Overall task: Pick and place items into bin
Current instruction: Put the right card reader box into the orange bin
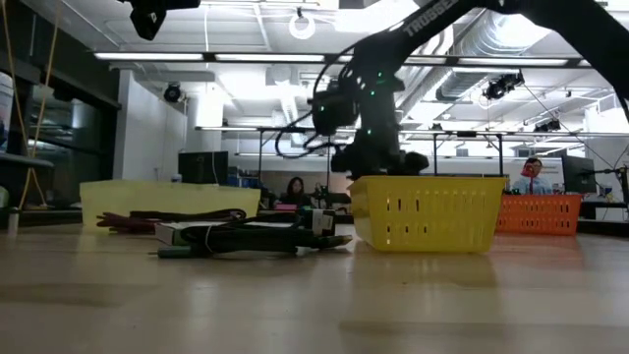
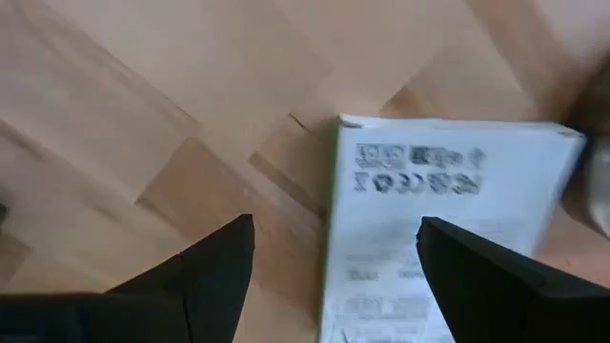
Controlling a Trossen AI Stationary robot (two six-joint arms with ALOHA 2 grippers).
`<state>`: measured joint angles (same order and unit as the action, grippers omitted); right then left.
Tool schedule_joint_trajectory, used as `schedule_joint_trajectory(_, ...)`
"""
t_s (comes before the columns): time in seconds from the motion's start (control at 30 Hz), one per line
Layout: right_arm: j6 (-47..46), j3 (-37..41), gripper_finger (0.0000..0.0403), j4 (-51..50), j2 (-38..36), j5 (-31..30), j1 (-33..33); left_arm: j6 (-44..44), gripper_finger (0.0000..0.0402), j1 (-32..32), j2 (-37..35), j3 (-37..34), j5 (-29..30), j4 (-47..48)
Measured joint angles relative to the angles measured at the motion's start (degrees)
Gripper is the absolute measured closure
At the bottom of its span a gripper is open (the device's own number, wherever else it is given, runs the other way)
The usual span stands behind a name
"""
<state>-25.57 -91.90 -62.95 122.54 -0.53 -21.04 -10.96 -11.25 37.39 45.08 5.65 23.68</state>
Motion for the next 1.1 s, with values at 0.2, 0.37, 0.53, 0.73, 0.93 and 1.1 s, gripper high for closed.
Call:
schedule_joint_trajectory(0.2,2.0,-0.4,0.0139,-0.1,4.7,1.2,0.0,0.0,0.0401,0.0,0.0,0.0,0.0,0.0)
schedule_joint_trajectory(0.37,2.9,-0.6,0.0209,-0.3,6.6,0.6,0.4,-0.4,0.0401,0.0,0.0,0.0,0.0,0.0)
schedule_joint_trajectory(0.53,3.0,-0.5,0.0325,-0.1,6.7,1.3,0.3,-1.3,0.0401,0.0,0.0,0.0,0.0,0.0)
schedule_joint_trajectory(0.73,3.7,-0.4,0.039,0.3,6.7,5.2,0.3,-1.3,0.0401,0.0,0.0,0.0,0.0,0.0)
schedule_joint_trajectory(0.93,4.0,-1.8,0.04,-0.7,6.2,6.5,1.0,-1.3,0.0401,0.0,0.0,0.0,0.0,0.0)
schedule_joint_trajectory(1.1,5.1,-7.0,0.0402,-1.3,5.1,4.6,1.3,-1.3,0.0401,0.0,0.0,0.0,0.0,0.1)
